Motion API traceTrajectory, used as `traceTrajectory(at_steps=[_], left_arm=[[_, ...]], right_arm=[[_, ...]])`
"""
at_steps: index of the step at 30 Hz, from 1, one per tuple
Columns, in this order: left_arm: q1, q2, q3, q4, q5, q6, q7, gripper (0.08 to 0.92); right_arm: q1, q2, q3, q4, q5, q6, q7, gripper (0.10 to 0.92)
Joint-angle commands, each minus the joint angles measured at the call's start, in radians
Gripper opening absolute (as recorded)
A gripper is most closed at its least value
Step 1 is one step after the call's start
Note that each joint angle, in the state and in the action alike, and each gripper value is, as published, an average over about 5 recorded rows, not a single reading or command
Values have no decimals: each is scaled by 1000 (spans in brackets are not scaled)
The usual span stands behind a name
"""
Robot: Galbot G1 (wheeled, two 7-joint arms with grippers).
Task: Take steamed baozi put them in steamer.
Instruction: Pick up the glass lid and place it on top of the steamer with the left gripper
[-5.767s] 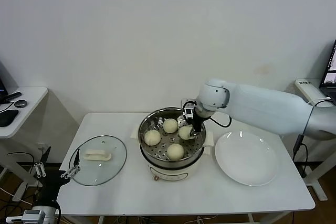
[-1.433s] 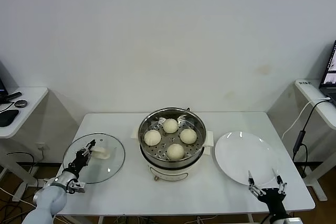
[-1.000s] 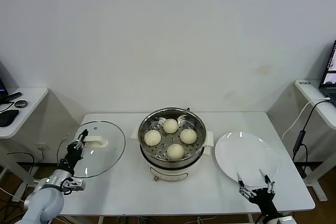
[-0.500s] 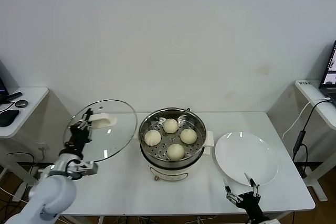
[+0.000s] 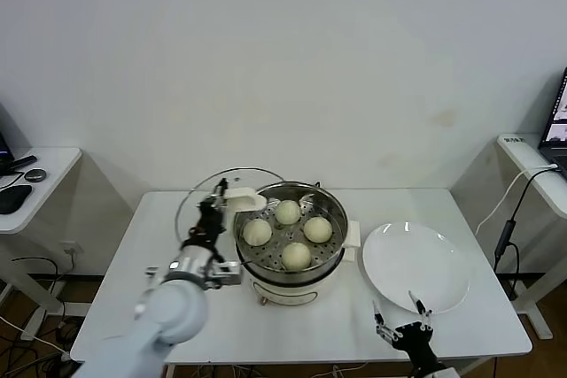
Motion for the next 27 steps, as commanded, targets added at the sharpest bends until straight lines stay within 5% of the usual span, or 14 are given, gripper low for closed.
traceTrajectory(at_steps=[1,12,27], left_arm=[[-144,-205,205,121,232,69,105,172],[-150,-298,204,242,258,64,95,172],[-121,-308,174,310,270,36,49,172]], right_arm=[[0,9,-3,0,-47,3,11,823],[-5,7,-2,2,-47,11,12,823],[-7,2,-5,1,-44,11,13,823]])
